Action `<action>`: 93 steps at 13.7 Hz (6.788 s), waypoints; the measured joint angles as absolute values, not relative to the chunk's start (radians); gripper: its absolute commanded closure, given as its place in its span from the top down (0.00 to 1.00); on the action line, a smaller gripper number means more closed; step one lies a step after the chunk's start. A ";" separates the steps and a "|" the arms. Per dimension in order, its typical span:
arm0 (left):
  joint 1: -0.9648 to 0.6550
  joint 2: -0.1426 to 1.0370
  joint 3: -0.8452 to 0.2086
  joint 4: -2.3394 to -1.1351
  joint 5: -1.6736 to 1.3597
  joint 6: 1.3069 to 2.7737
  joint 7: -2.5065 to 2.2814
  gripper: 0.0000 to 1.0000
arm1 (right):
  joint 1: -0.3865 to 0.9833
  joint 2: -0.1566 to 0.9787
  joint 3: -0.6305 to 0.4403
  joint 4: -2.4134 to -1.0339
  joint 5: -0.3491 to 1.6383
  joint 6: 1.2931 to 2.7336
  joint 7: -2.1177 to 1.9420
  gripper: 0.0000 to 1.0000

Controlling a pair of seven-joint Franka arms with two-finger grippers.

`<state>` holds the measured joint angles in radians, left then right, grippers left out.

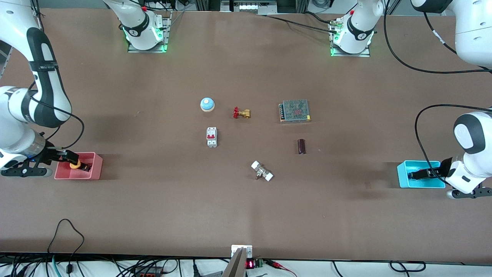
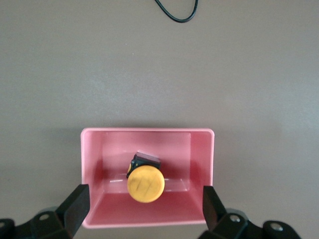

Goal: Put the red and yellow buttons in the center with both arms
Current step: 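Lower both grippers and grasp the yellow and red buttons, then lift the yellow button with the right gripper while the left gripper lifts the red, then lower both buttons onto the table center and open both grippers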

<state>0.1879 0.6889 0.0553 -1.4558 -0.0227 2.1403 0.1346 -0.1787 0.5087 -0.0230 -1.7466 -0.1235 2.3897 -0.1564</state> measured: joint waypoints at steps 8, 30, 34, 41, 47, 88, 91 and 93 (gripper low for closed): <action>0.203 0.723 0.055 -1.453 -0.023 2.147 0.145 1.00 | -0.211 0.561 -0.023 -1.764 -0.124 2.436 -0.246 1.00; 0.223 0.784 0.053 -1.455 -0.022 2.147 0.227 0.74 | -0.211 0.585 -0.012 -1.779 -0.124 2.469 -0.342 0.74; 0.223 0.785 0.053 -1.455 -0.022 2.147 0.230 0.68 | -0.211 0.586 -0.006 -1.779 -0.124 2.470 -0.343 0.55; 0.223 0.793 0.053 -1.455 -0.022 2.147 0.261 0.48 | -0.211 0.586 -0.006 -1.779 -0.124 2.470 -0.357 0.36; 0.224 0.795 0.053 -1.450 -0.022 2.148 0.281 0.40 | -0.210 0.584 -0.004 -1.775 -0.124 2.473 -0.379 0.36; -0.046 0.400 -0.089 -2.092 -0.044 2.428 -0.376 0.38 | 0.018 0.526 0.274 -1.892 -0.315 2.363 0.312 0.55; -0.054 0.443 -0.091 -2.095 -0.044 2.457 -0.405 0.40 | 0.018 0.534 0.274 -1.894 -0.316 2.363 0.315 0.65; -0.057 0.445 -0.092 -2.095 -0.045 2.459 -0.412 0.90 | 0.018 0.541 0.274 -1.894 -0.316 2.363 0.317 0.84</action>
<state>-0.0569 0.4453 -0.0918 -2.0946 -0.0448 2.4590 -0.4116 0.0180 0.5410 0.2735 -1.8942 -0.3156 2.3629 0.3171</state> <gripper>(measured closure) 0.590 0.357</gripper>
